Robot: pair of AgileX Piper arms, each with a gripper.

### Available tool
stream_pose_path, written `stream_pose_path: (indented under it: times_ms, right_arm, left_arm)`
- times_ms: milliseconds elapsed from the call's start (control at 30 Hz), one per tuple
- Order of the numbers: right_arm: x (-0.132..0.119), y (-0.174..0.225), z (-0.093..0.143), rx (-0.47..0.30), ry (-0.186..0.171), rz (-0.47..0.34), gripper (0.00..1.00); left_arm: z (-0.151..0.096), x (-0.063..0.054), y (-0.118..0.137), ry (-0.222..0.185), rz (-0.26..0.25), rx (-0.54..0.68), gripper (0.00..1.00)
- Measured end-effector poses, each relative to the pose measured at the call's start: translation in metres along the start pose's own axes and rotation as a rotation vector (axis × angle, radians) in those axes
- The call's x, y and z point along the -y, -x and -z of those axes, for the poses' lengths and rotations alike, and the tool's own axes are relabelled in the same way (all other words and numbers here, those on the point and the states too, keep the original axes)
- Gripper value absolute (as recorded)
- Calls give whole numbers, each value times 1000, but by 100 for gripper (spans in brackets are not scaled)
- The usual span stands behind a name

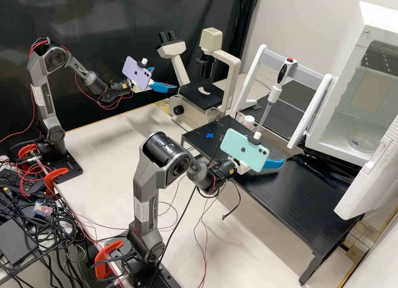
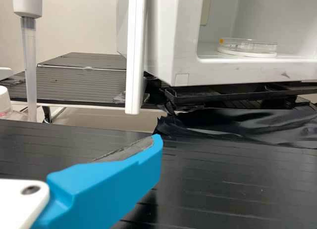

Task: Move the petri dish to the microscope

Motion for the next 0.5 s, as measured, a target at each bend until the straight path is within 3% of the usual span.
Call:
stream_pose_path:
  times_ms: [500]
  right_arm:
    - [-3,0,-3,10,0,-9,100]
  left_arm:
    - [0,0,0,0,0,0,100]
